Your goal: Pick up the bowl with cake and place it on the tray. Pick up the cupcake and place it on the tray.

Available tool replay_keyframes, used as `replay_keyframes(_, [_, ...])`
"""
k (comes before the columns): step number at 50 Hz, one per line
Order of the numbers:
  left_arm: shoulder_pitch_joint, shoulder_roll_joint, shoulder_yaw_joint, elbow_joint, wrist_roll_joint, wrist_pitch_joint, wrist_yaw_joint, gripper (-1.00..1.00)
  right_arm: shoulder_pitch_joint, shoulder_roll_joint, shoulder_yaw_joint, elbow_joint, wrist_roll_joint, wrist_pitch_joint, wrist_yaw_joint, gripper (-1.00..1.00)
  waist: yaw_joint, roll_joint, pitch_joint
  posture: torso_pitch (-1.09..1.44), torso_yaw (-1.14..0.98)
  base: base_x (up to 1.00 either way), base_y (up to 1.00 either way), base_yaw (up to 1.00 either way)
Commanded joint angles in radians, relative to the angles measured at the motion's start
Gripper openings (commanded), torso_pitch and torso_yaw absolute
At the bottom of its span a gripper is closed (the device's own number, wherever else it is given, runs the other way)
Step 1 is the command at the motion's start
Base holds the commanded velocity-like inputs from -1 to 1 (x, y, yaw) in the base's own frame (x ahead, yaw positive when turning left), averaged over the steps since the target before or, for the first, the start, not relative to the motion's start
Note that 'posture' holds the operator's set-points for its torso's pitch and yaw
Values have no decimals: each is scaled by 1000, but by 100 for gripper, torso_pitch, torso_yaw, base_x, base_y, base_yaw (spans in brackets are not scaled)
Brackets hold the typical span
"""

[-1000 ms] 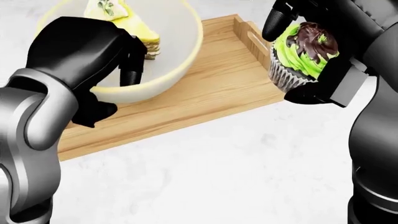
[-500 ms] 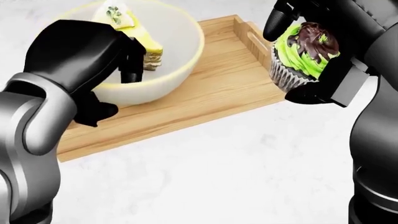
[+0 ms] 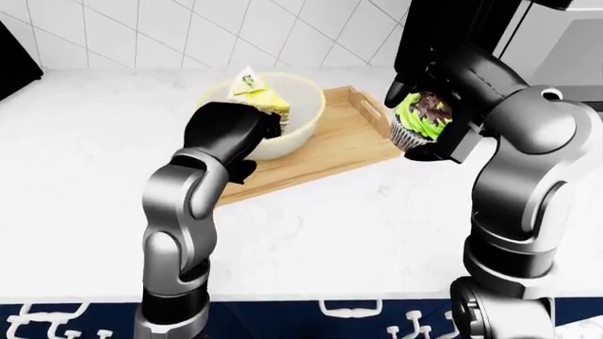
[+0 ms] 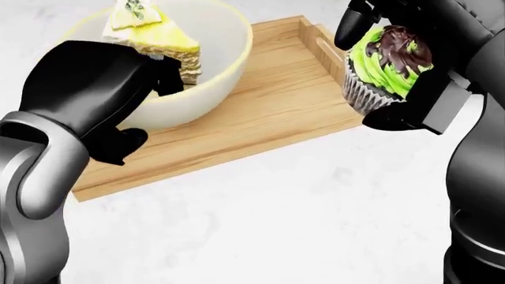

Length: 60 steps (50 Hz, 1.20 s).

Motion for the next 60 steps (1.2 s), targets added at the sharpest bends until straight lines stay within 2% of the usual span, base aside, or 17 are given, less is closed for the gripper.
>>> replay_keyframes(1, [-10,8,15,-39,-2,2,13,-6,-35,-12,-12,-29,-3,-13,-23,-100,1,-5,-25,0,0,0,0,0])
replay_keyframes(4, [6,12,23,-61,-7,6,6,-2,-35,-12,-11,-31,-5,-11,-21,-100,1,-5,-26,0,0,0,0,0])
replay_keyframes(6, [18,12,23,-74,-8,8,4,11,-34,-10,-9,-32,-6,-10,-20,-100,1,-6,-25,0,0,0,0,0])
replay_keyframes(18, [2,19,42,-153,-37,53,-55,8,-31,-2,-6,-27,-2,-13,-32,-100,1,-9,-24,0,0,0,0,0])
replay_keyframes(29, [-21,50,76,-298,-93,164,-120,16,-79,46,23,54,9,-10,-100,-100,0,-6,-19,0,0,0,0,0])
replay_keyframes(32, [-54,54,79,-331,-103,210,-138,28,-100,51,27,83,12,-12,-119,-100,1,-5,-18,0,0,0,0,0])
replay_keyframes(34, [-66,57,79,-344,-108,231,-138,46,-105,56,29,100,15,-15,-136,-100,1,-4,-16,0,0,0,0,0])
replay_keyframes(36, [-69,62,80,-350,-113,242,-138,80,-113,58,28,126,21,-21,-160,-100,2,-4,-14,0,0,0,0,0])
replay_keyframes(40, [-85,72,78,-367,-112,267,-154,100,-143,66,37,170,26,-23,-194,-100,3,-4,-15,0,0,0,0,0])
replay_keyframes(47, [-74,56,65,-408,-109,304,-186,100,-155,96,57,267,35,-69,-298,-100,3,-4,-16,0,0,0,0,0])
replay_keyframes(52, [-65,50,60,-420,-109,299,-196,100,-159,122,83,318,-6,-108,-345,-100,6,-5,-17,0,0,0,0,0])
replay_keyframes(60, [-30,53,66,-434,-125,286,-195,100,-194,141,76,429,-23,-144,-452,-100,9,-5,-20,0,0,0,0,0])
